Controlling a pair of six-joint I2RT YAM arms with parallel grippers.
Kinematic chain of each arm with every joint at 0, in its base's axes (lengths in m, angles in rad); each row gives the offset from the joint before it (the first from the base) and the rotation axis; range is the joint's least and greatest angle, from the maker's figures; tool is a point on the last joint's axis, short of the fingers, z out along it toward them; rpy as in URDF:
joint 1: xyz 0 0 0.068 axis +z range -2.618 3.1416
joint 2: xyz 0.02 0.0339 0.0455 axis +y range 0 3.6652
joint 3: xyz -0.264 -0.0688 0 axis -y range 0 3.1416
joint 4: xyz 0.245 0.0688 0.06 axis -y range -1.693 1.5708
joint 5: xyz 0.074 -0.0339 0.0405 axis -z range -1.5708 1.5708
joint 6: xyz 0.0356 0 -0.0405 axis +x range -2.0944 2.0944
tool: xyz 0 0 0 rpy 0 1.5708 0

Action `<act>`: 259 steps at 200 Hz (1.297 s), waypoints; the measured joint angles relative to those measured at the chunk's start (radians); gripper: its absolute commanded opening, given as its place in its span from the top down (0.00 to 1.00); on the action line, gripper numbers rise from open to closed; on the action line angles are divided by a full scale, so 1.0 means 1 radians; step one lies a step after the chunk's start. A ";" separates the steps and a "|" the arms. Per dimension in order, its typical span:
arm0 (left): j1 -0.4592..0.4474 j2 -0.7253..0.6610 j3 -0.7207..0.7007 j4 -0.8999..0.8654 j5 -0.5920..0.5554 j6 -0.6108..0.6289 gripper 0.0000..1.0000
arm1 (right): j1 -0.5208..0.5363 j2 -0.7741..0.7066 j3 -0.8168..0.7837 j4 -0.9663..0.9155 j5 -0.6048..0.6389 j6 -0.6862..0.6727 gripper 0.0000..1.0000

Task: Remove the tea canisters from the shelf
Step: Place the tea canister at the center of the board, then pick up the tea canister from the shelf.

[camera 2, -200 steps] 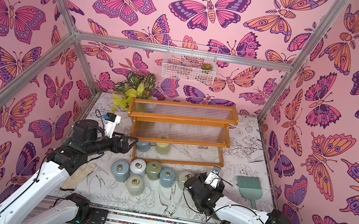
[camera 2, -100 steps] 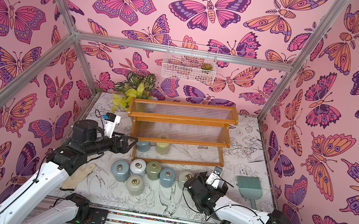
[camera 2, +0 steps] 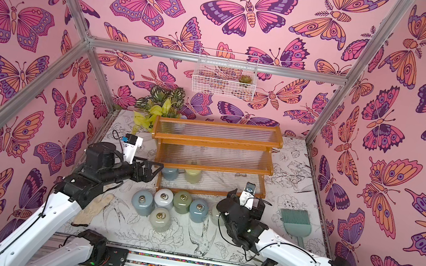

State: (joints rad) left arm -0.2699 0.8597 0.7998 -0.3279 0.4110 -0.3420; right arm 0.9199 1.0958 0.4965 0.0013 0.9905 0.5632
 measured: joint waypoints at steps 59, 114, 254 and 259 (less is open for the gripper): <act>0.000 0.008 0.000 0.000 0.000 0.000 0.00 | 0.003 0.246 0.122 0.283 -0.362 -0.303 0.01; 0.000 0.003 -0.002 0.006 0.000 -0.007 0.00 | 0.002 0.463 0.261 0.394 -0.553 -0.396 0.01; 0.000 -0.035 -0.047 0.013 0.000 -0.011 0.00 | -0.014 0.738 0.410 0.533 -0.590 -0.381 0.01; 0.000 -0.035 -0.048 0.013 0.000 -0.011 0.00 | -0.017 0.748 0.420 0.534 -0.587 -0.380 0.01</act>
State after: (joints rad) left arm -0.2699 0.8246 0.7521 -0.3149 0.4110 -0.3527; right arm 0.9031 1.8435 0.9169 0.5354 0.4038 0.1833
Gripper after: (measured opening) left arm 0.999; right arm 0.987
